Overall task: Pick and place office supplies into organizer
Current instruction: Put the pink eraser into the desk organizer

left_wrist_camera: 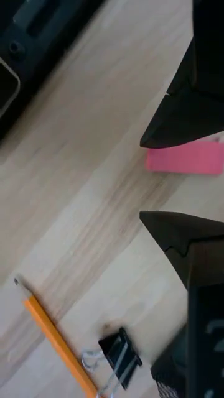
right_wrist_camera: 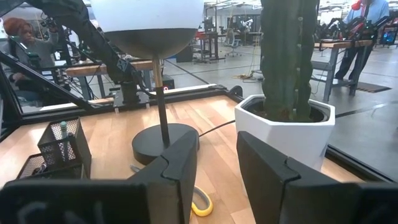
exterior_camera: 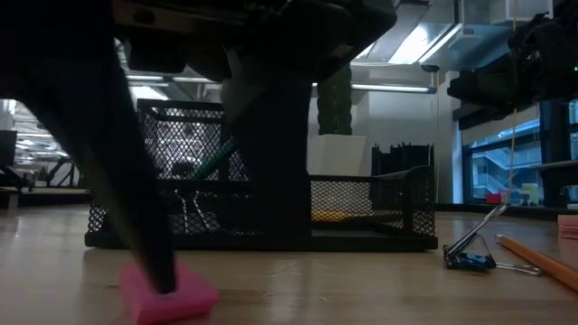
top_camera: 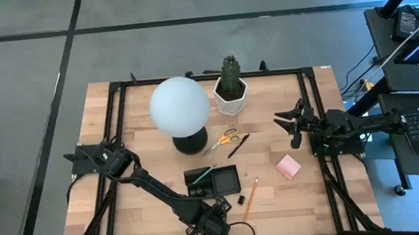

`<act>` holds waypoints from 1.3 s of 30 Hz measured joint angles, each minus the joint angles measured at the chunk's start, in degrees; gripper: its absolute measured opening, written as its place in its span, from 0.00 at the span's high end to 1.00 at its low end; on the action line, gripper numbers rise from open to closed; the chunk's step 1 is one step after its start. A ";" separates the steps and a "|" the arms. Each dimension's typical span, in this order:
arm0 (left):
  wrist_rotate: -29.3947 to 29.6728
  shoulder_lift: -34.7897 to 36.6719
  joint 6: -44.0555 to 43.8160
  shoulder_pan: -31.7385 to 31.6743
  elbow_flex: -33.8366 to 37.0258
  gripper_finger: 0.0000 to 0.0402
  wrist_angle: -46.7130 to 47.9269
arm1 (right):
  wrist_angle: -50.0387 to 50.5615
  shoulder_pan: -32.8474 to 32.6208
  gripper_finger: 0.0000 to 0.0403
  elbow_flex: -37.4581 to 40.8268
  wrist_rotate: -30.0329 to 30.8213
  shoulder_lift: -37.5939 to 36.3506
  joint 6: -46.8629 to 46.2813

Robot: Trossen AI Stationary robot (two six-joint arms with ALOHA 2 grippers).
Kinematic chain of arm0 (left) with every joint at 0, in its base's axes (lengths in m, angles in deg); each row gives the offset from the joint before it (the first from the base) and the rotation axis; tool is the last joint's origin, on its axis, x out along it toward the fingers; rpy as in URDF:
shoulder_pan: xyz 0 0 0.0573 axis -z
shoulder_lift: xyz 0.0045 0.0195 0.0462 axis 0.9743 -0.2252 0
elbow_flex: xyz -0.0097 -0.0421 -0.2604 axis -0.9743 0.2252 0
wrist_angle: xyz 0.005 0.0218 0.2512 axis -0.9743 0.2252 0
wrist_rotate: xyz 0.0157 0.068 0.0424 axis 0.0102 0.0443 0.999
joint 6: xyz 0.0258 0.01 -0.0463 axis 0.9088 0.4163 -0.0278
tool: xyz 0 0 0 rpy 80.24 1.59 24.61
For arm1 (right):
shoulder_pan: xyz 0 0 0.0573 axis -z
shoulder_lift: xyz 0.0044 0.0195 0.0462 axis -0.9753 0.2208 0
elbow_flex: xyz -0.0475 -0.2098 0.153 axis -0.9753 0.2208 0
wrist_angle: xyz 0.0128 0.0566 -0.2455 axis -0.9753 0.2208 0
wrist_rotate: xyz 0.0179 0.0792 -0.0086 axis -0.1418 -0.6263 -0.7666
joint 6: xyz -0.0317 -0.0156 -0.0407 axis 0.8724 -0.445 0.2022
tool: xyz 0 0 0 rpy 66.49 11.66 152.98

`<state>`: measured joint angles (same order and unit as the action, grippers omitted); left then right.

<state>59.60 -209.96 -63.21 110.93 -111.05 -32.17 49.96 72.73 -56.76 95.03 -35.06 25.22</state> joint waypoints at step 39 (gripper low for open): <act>-8.68 -1.07 -13.85 -2.72 -0.07 0.61 5.84 | 0.00 -0.01 0.71 -0.01 0.00 0.00 0.11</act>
<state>50.92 -211.03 -77.07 108.21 -111.12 -26.34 49.97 72.72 -56.76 95.03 -35.07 25.33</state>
